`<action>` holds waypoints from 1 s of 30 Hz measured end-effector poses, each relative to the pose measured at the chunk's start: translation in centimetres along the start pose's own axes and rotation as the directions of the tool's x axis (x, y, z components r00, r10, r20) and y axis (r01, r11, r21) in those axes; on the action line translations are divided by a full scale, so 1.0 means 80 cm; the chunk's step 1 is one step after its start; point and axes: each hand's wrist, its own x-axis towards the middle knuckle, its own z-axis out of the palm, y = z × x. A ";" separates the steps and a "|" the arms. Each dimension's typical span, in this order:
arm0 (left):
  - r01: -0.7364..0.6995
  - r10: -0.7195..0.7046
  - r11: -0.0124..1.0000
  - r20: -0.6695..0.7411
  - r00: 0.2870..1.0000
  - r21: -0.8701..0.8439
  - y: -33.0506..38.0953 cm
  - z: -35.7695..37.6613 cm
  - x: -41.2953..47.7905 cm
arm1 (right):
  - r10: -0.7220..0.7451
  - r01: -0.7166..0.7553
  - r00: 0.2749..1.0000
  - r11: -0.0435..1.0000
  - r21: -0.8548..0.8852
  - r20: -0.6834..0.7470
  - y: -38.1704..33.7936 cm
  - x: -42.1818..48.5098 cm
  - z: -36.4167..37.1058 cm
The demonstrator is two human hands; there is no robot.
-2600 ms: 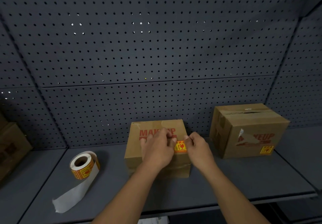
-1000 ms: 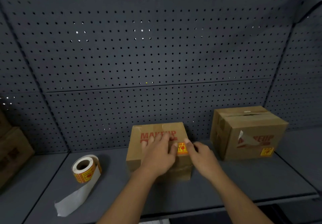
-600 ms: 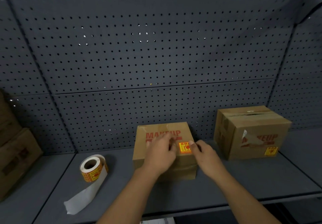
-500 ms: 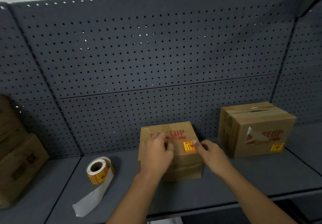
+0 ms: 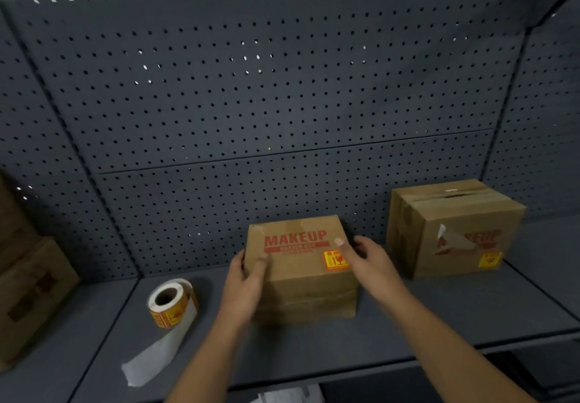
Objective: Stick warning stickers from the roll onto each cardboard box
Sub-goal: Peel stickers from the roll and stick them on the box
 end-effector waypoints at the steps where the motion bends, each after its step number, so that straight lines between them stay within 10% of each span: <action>1: 0.002 -0.002 1.000 0.002 1.000 -0.013 -0.001 0.002 -0.001 | 0.028 -0.029 0.999 0.997 0.067 0.016 -0.001 -0.001 0.003; 18: -0.095 0.093 0.995 0.088 0.992 0.026 -0.007 0.004 -0.004 | 0.070 -0.104 0.992 0.928 0.358 0.106 -0.002 -0.034 0.024; 30: -0.170 0.140 0.967 0.162 0.977 0.190 -0.003 -0.017 -0.003 | 0.012 -0.029 0.997 0.976 0.214 0.080 -0.007 -0.039 0.016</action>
